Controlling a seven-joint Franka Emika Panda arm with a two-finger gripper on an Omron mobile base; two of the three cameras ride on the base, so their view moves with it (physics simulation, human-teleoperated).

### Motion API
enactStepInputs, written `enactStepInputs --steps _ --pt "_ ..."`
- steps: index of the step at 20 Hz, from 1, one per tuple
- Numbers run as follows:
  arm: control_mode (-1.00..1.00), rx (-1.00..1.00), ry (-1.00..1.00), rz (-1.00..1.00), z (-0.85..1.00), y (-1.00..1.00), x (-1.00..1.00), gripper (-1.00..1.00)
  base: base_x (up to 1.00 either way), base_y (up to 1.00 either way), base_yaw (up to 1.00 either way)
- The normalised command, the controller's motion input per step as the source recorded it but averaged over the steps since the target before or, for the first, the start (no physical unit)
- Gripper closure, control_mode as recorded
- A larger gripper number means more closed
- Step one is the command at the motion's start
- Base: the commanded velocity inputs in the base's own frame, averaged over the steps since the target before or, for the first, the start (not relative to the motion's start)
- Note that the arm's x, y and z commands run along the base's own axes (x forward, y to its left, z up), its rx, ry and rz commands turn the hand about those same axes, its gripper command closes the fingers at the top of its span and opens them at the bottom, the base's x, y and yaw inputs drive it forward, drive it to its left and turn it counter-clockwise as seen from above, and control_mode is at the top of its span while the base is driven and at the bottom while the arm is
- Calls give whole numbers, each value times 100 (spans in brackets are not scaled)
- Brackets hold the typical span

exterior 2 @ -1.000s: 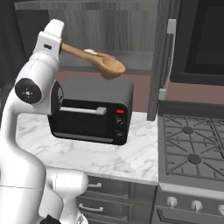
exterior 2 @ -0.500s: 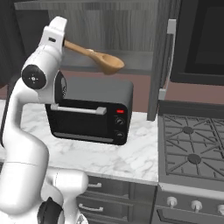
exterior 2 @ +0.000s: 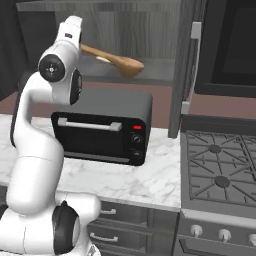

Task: Organize the utensils by type. Pick up the wooden spoons from the counter and place them in the open cabinet. Then pick up the metallic utensils from the counter and place them in the open drawer.

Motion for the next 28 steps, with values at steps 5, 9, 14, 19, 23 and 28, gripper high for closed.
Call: enactStepInputs --steps 5,9,14,19,23,28 --pt "-100 -10 25 8 -6 0 48 100 0 0 0" --pt "-100 -17 27 8 -25 5 38 100 0 0 0" --pt "-100 -18 20 9 -36 3 21 100 0 0 0" --pt "-100 -9 5 10 -24 4 21 100 0 0 0" --pt "-100 0 -6 7 -15 0 27 100 0 0 0" --pt "-100 0 -7 7 -8 0 32 100 0 0 0"
